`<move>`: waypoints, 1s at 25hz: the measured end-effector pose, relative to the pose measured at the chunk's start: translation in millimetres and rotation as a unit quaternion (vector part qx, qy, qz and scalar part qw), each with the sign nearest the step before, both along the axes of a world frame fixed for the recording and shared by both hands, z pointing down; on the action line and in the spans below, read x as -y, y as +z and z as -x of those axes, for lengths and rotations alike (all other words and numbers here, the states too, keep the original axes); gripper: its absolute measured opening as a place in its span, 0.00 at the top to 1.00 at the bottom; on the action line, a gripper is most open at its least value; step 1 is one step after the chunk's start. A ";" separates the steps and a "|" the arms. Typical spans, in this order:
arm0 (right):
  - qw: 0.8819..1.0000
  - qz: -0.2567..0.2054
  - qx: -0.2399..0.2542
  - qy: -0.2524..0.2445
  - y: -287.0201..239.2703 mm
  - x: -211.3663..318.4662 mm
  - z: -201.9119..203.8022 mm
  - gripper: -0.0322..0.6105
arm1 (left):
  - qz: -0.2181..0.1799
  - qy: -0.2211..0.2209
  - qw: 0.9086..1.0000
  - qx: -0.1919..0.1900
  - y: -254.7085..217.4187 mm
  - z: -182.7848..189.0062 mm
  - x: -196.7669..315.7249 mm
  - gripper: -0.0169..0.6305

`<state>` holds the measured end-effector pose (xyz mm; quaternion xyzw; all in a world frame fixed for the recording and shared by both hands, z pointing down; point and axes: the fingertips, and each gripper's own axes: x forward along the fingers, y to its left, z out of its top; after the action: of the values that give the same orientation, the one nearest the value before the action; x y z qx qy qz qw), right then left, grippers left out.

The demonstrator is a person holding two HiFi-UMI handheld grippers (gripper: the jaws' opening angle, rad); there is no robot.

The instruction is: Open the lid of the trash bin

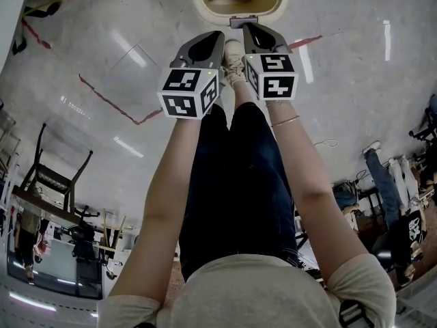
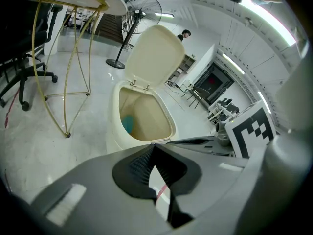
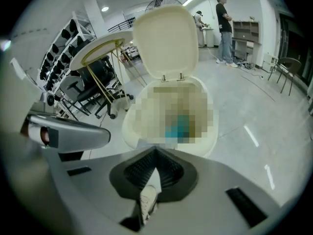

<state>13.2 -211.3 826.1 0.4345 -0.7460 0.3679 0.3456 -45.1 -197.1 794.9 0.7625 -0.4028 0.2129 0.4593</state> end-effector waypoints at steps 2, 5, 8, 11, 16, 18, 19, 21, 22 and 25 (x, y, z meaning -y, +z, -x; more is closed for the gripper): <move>1.000 0.004 0.002 -0.004 0.7 -0.1 -0.5 0.94 | 0.000 0.000 1.000 0.001 -0.6 0.4 0.4 0.96; 1.000 0.014 0.006 -0.005 -0.4 0.3 -0.3 0.94 | 0.001 0.004 1.000 0.006 -2.8 1.2 0.6 0.96; 1.000 0.009 0.012 0.011 -10.6 8.9 -4.6 0.94 | 0.002 0.000 1.000 0.006 -10.2 1.3 3.2 0.96; 0.999 -0.012 0.017 0.026 -28.7 14.2 -10.9 0.94 | 0.002 -0.009 1.000 -0.003 -23.9 1.0 6.4 0.96; 0.999 -0.032 0.013 0.026 -56.4 16.9 -16.4 0.94 | -0.011 -0.006 1.000 -0.004 -47.5 -0.3 14.9 0.96; 0.998 -0.045 0.009 0.030 -72.7 19.6 -19.3 0.94 | -0.015 -0.006 1.000 -0.007 -59.9 -0.2 17.9 0.96; 0.998 -0.051 0.010 0.031 -81.5 21.7 -19.7 0.94 | -0.019 -0.005 1.000 -0.008 -66.9 -0.1 20.5 0.96; 0.998 -0.057 0.013 0.026 -99.0 21.4 -19.2 0.94 | -0.025 -0.005 1.000 -0.009 -82.0 -0.1 22.6 0.96; 0.998 -0.058 0.014 0.020 -107.3 19.5 -18.8 0.94 | -0.028 -0.004 1.000 -0.010 -89.7 -0.6 22.3 0.96; 0.997 -0.073 0.014 0.012 -132.6 19.6 -17.5 0.94 | -0.037 0.003 0.999 -0.010 -112.0 -1.1 25.4 0.96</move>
<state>30.7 -230.9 693.4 0.4620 -0.7703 0.3228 0.2984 -44.0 -222.5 682.9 0.7824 -0.4038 0.1917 0.4337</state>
